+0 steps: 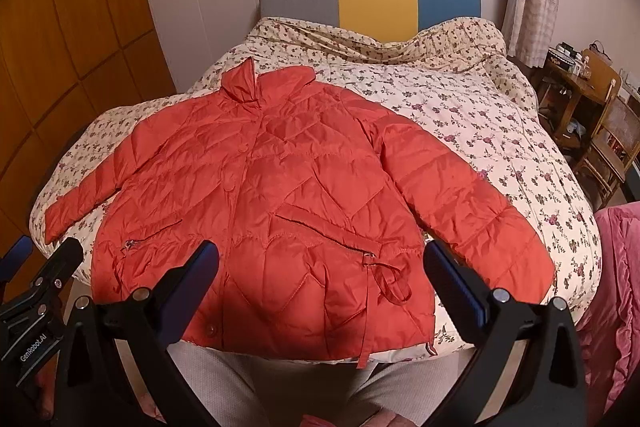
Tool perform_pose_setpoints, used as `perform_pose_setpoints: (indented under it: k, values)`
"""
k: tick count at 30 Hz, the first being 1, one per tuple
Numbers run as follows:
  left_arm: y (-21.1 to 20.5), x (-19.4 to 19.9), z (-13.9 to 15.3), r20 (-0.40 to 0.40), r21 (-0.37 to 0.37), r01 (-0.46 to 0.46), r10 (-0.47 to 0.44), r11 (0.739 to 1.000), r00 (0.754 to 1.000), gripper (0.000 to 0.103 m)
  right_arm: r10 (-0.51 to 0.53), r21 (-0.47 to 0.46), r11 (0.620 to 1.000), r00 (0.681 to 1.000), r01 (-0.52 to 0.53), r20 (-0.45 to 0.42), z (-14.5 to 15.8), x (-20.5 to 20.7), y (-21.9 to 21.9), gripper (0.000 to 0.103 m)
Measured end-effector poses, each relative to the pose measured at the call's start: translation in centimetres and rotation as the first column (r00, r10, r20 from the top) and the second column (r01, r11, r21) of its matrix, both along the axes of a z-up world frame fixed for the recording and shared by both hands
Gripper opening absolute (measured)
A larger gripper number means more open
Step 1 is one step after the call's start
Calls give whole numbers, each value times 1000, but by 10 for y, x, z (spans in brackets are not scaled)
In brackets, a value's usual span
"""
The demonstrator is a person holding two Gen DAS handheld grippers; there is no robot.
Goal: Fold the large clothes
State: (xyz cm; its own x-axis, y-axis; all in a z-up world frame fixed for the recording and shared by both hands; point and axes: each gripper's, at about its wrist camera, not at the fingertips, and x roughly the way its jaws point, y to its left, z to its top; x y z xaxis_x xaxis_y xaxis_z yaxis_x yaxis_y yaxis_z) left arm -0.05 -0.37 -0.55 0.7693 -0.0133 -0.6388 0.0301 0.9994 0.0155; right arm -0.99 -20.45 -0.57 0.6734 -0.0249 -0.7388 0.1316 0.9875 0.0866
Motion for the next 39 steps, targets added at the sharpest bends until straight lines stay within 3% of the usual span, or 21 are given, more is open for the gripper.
perform_pose_setpoints:
  k: [39]
  values:
    - [-3,5,-10,-43,-9,18,-18,1000,999,100,10,11,1000,999,-9,-39,-10,6,-2,101]
